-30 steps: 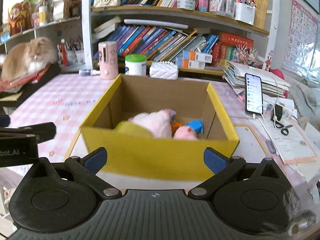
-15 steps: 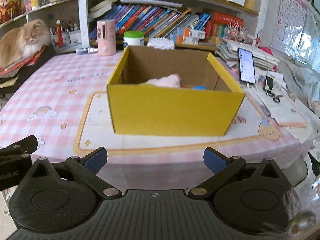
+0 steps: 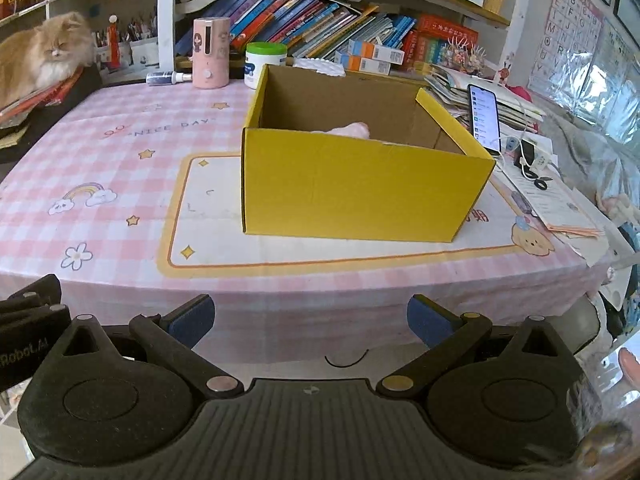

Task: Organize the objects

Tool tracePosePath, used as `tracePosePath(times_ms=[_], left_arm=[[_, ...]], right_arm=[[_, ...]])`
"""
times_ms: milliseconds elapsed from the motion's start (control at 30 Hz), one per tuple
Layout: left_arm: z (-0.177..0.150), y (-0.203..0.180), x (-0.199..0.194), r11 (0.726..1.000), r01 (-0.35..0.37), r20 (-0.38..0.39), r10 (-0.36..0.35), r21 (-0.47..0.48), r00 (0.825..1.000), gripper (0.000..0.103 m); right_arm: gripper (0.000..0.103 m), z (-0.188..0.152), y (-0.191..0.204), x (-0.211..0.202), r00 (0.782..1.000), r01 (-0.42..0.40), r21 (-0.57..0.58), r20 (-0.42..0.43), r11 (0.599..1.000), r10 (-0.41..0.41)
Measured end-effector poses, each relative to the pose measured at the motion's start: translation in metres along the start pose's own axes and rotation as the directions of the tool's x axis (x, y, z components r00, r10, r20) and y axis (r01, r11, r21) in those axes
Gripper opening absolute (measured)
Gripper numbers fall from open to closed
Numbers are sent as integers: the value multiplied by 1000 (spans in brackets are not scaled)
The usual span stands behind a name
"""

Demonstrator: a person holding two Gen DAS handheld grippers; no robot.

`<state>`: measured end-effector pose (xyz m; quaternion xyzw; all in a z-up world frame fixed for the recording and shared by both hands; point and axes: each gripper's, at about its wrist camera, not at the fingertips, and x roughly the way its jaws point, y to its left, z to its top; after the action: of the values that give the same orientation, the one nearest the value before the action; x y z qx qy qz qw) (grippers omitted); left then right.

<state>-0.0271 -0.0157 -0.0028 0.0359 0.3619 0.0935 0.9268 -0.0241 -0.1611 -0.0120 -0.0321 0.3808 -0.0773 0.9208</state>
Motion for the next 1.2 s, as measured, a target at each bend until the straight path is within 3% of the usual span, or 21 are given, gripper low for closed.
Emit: tracePosePath(times_ms=[733, 1200], left_arm=[[-5, -6, -1, 998, -46, -16, 47, 44, 999, 103], [-6, -3, 2, 999, -28, -24, 29, 28, 999, 103]], right_arm=[[103, -6, 0, -1, 999, 7, 11, -36, 1000, -7], [103, -5, -1, 0, 999, 7, 10, -38, 1000, -7]])
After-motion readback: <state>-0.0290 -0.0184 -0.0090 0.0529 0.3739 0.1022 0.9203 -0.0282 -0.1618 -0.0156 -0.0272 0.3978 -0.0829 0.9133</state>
